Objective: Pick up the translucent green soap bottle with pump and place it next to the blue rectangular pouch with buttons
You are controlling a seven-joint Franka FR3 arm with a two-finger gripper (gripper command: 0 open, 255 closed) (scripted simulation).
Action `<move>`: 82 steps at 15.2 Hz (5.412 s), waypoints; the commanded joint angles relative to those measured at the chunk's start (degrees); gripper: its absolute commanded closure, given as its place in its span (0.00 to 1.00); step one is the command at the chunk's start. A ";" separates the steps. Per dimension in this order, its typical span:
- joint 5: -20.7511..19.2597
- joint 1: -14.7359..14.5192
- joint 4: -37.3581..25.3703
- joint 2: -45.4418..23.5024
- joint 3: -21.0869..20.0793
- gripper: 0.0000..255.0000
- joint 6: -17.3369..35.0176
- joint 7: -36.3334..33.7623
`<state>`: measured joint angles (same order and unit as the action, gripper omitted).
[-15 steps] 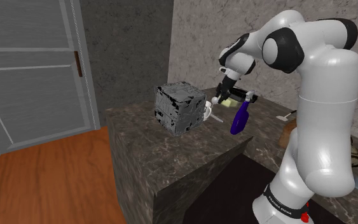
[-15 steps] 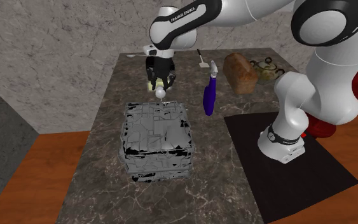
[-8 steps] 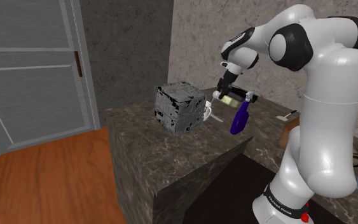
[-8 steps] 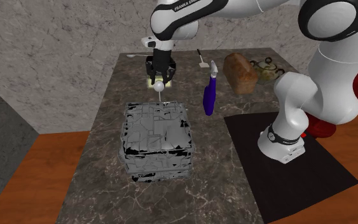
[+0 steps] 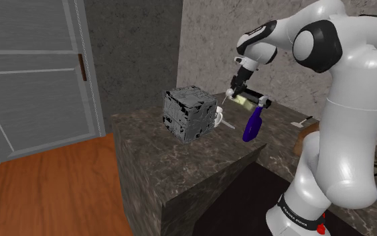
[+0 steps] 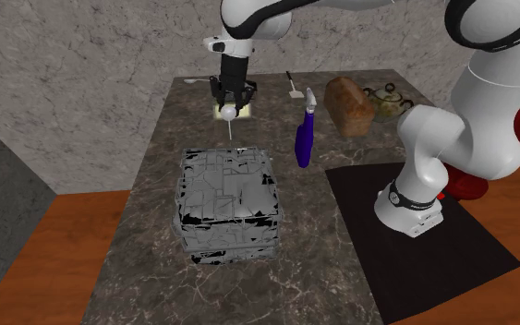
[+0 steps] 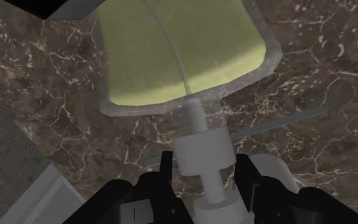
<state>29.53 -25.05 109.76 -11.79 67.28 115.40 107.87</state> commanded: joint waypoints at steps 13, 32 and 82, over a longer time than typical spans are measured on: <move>-5.49 -2.04 -7.98 3.95 2.16 1.00 -8.24 -5.52; -39.18 12.54 7.06 41.76 -9.57 1.00 -11.81 -13.79; -68.01 19.49 -31.56 62.97 21.36 1.00 -43.15 35.69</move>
<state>-38.35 -6.31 77.02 50.95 88.80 71.54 143.63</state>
